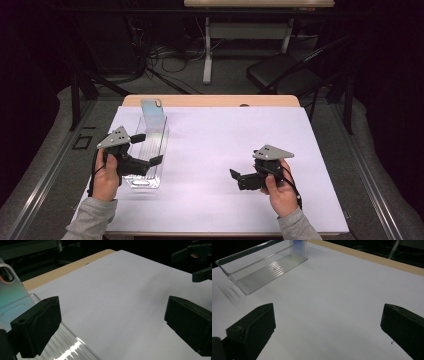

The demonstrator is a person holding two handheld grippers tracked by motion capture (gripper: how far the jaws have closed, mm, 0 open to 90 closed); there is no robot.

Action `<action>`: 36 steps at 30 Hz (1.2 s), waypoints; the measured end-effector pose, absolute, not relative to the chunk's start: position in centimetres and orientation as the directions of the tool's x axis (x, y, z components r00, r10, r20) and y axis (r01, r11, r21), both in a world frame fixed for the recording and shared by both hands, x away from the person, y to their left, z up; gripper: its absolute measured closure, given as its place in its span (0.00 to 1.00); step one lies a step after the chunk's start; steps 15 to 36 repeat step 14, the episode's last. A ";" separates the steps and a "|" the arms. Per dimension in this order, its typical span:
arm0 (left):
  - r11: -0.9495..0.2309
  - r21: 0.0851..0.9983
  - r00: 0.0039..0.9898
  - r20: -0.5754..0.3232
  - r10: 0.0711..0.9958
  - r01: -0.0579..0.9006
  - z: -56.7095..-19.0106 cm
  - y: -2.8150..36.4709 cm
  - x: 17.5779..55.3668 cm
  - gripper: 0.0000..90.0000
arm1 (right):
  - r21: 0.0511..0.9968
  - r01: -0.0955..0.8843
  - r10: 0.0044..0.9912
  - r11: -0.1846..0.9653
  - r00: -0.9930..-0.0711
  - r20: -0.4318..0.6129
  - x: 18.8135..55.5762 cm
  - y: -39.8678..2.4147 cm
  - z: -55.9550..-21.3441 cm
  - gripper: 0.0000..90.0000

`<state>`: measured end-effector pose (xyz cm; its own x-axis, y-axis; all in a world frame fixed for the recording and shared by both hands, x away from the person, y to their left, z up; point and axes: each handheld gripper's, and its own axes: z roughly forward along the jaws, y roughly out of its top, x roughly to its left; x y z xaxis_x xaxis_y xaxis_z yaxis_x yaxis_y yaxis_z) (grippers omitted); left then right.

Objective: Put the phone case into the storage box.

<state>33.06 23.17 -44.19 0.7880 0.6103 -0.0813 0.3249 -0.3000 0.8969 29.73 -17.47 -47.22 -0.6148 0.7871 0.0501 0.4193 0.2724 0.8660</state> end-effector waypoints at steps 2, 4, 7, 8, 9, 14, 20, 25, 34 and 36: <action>-0.304 0.896 0.789 -0.078 0.609 0.324 -44.5 23.2 32.9 0.01 | 0.867 0.419 0.792 0.269 -0.609 0.049 29.6 -17.8 -47.5 0.00; -0.301 0.896 0.788 -0.082 0.610 0.326 -44.8 23.2 32.7 0.01 | 0.868 0.414 0.800 0.276 -0.600 0.031 29.6 -18.0 -47.9 0.00; -0.299 0.895 0.785 -0.085 0.613 0.330 -45.3 23.5 32.6 0.01 | 0.864 0.423 0.811 0.273 -0.585 0.031 29.6 -18.4 -48.2 0.00; -0.298 0.895 0.785 -0.087 0.614 0.332 -45.4 23.6 32.6 0.01 | 0.865 0.425 0.815 0.267 -0.579 0.033 29.6 -18.5 -48.3 0.00; -0.293 0.895 0.782 -0.093 0.616 0.338 -45.5 23.7 32.6 0.01 | 0.866 0.424 0.818 0.267 -0.575 0.029 29.7 -18.7 -48.4 0.00; -0.291 0.893 0.780 -0.098 0.618 0.343 -45.9 24.0 32.5 0.01 | 0.862 0.435 0.823 0.259 -0.566 0.039 29.7 -18.8 -48.5 0.00; -0.291 0.893 0.780 -0.098 0.618 0.343 -45.9 24.0 32.5 0.01 | 0.862 0.435 0.823 0.259 -0.566 0.039 29.7 -18.8 -48.5 0.00; -0.291 0.893 0.780 -0.098 0.618 0.343 -45.9 24.0 32.5 0.01 | 0.862 0.435 0.823 0.259 -0.566 0.039 29.7 -18.8 -48.5 0.00; -0.291 0.893 0.780 -0.098 0.618 0.343 -45.9 24.0 32.5 0.01 | 0.862 0.435 0.823 0.259 -0.566 0.039 29.7 -18.8 -48.5 0.00; -0.291 0.893 0.780 -0.098 0.618 0.343 -45.9 24.0 32.5 0.01 | 0.862 0.435 0.823 0.259 -0.566 0.039 29.7 -18.8 -48.5 0.00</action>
